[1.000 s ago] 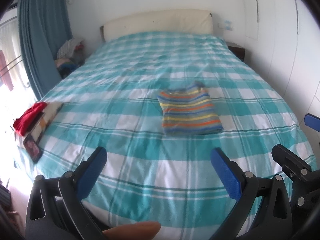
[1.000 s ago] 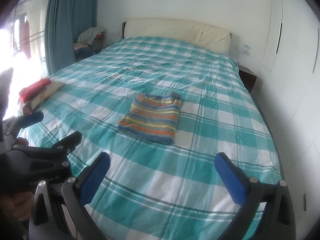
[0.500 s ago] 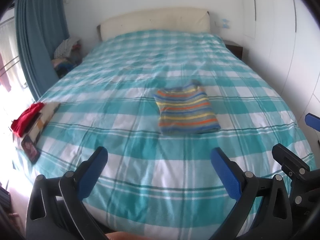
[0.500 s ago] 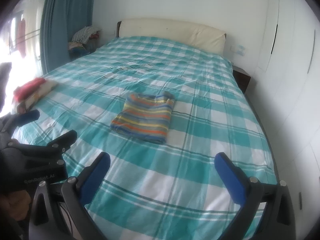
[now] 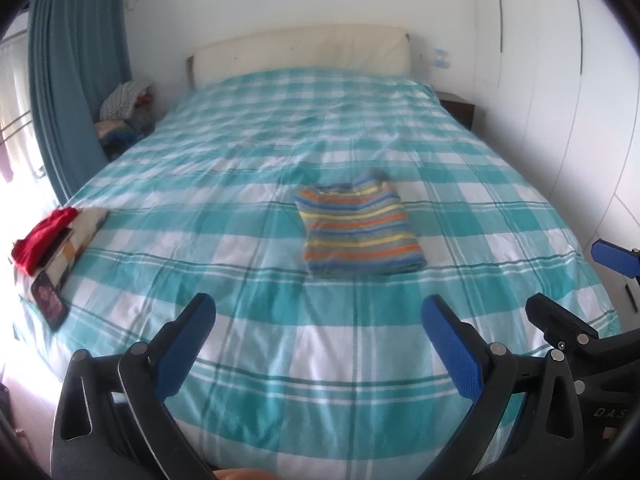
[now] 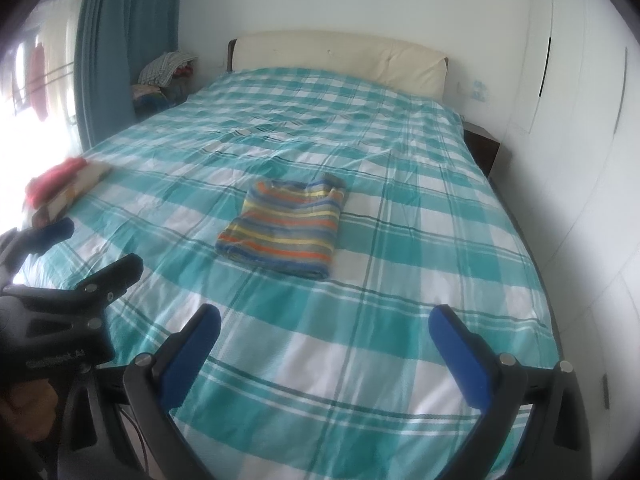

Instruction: Fold small clothes

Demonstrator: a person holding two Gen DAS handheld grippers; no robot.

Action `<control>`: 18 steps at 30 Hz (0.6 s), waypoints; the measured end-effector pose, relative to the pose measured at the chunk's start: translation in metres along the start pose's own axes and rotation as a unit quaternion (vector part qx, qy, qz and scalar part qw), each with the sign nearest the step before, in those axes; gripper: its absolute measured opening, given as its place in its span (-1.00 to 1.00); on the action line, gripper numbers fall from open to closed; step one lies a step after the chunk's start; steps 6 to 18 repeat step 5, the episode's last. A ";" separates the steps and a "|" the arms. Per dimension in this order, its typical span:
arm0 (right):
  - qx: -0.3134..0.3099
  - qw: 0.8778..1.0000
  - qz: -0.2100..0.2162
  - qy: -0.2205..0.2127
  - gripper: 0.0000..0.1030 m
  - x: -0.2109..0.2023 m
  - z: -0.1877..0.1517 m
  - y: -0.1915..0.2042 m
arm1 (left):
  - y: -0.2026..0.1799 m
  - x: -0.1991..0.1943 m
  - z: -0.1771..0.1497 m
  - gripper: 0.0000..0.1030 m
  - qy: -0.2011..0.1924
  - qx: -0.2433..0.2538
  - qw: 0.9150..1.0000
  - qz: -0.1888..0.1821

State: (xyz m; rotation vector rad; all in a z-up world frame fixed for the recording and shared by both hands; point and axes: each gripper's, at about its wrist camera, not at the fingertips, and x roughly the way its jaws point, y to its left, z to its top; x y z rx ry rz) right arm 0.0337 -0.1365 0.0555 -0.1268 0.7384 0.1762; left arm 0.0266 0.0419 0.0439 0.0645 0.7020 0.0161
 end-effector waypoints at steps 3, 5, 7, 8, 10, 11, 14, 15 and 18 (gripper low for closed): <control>0.001 1.000 0.000 0.000 0.99 0.001 0.000 -0.001 | 0.001 0.000 0.000 0.99 0.000 0.001 1.000 0.000; 0.001 1.000 0.000 0.000 0.99 0.000 0.000 -0.001 | 0.001 -0.001 0.000 0.99 0.000 0.002 1.000 0.002; 0.001 1.000 0.000 0.000 0.99 0.000 0.000 -0.001 | 0.001 -0.001 0.000 0.99 0.000 0.002 1.000 0.002; 0.001 1.000 0.000 0.000 0.99 0.000 0.000 -0.001 | 0.001 -0.001 0.000 0.99 0.000 0.002 1.000 0.002; 0.001 1.000 0.000 0.000 0.99 0.000 0.000 -0.001 | 0.001 -0.001 0.000 0.99 0.000 0.002 1.000 0.002; 0.001 1.000 0.000 0.000 0.99 0.000 0.000 -0.001 | 0.001 -0.001 0.000 0.99 0.000 0.002 1.000 0.002; 0.001 1.000 0.000 0.000 0.99 0.000 0.000 -0.001 | 0.001 -0.001 0.000 0.99 0.000 0.002 1.000 0.002; 0.001 1.000 0.000 0.000 0.99 0.000 0.000 -0.001 | 0.001 -0.001 0.000 0.99 0.000 0.002 1.000 0.002; 0.001 1.000 0.000 0.000 0.99 0.000 0.000 -0.001 | 0.001 -0.001 0.000 0.99 0.000 0.002 1.000 0.002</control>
